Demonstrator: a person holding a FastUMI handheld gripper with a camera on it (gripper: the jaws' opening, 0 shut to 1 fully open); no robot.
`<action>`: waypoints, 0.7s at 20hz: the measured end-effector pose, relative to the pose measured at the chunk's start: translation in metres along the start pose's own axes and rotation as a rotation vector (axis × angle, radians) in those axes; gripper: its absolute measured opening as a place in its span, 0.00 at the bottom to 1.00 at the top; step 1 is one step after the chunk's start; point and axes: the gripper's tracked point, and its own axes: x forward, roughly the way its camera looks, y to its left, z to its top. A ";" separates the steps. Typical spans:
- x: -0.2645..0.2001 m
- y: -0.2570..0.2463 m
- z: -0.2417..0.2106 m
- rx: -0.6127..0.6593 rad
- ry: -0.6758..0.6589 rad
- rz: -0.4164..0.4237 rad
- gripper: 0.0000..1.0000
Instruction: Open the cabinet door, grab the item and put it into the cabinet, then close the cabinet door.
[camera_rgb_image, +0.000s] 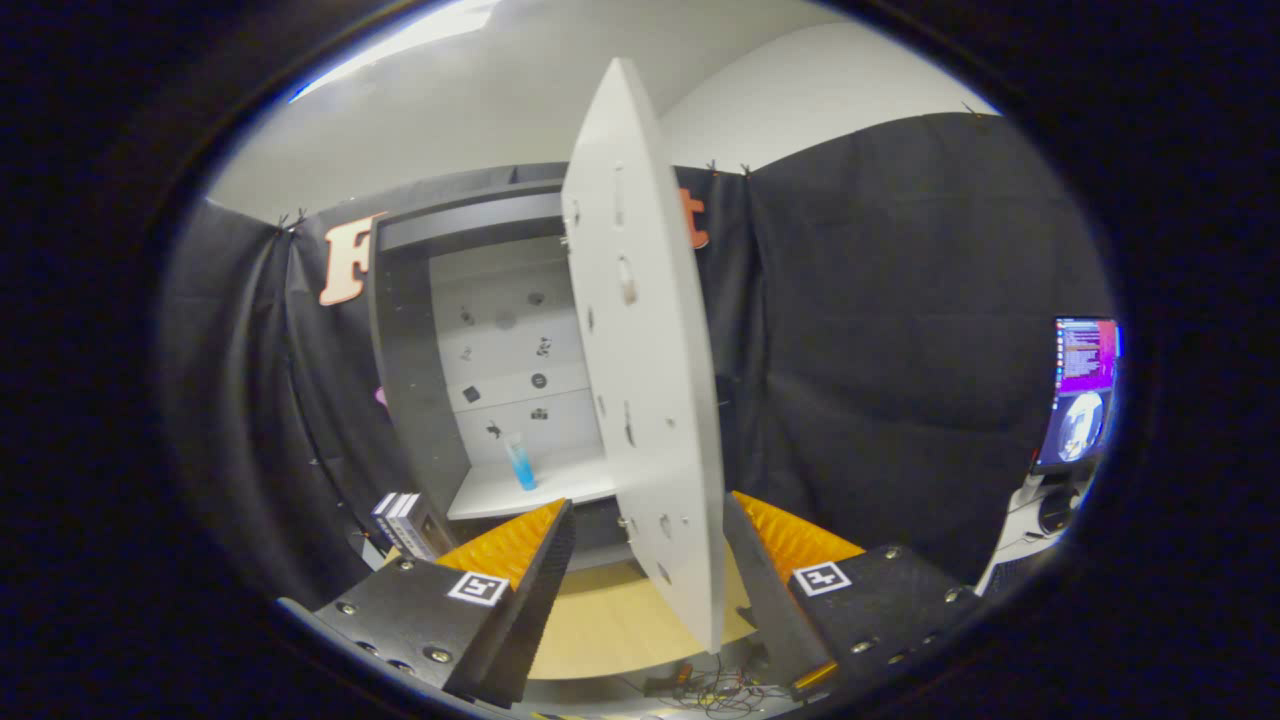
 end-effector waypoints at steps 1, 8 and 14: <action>0.009 -0.017 -0.001 -0.002 -0.010 -0.034 0.88; 0.058 -0.069 0.000 -0.045 -0.013 -0.084 0.89; 0.054 -0.049 0.003 -0.093 -0.033 -0.064 0.87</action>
